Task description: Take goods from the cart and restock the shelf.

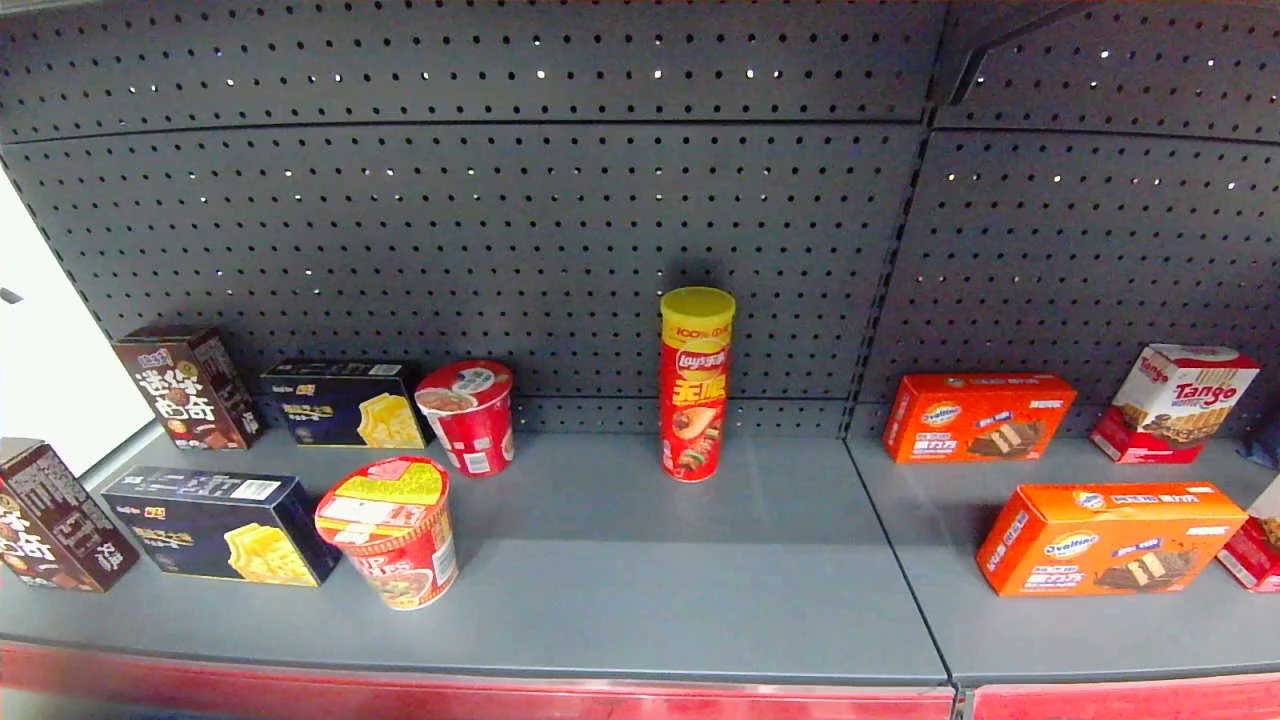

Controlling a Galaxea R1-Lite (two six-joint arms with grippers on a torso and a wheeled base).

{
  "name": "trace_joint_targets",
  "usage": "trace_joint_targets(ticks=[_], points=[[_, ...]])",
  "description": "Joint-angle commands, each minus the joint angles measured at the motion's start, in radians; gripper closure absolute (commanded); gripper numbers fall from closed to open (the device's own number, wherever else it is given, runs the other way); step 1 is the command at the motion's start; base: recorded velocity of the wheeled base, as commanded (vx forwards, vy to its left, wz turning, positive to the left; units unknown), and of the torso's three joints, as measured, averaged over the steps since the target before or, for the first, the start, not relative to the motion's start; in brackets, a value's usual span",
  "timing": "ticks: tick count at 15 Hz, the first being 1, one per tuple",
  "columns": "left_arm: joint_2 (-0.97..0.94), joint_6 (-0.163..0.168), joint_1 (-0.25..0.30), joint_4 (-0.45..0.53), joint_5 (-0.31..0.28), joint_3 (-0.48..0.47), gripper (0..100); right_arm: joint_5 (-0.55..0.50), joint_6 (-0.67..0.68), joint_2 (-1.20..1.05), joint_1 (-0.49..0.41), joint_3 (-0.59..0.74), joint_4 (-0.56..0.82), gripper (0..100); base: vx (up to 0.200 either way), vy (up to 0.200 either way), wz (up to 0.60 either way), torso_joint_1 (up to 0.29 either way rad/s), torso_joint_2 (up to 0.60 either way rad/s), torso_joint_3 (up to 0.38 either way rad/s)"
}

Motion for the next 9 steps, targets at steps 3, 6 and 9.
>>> trace_joint_targets(ticks=[3,6,9], points=[[0.000,-0.002,0.001,0.000,0.001,0.000,0,-0.001,0.000,0.000,0.000,0.000,0.001,0,0.000,0.000,0.40,0.002,0.00,0.002],[0.000,-0.002,0.000,0.000,0.001,0.000,0,-0.001,0.000,0.000,-0.002,0.000,0.000,0,0.000,0.000,0.60,-0.001,0.00,0.004],[0.000,-0.002,0.000,0.000,0.001,0.000,0,-0.001,0.000,0.000,0.000,0.000,0.000,0,0.000,0.000,0.60,0.009,0.00,0.005]])
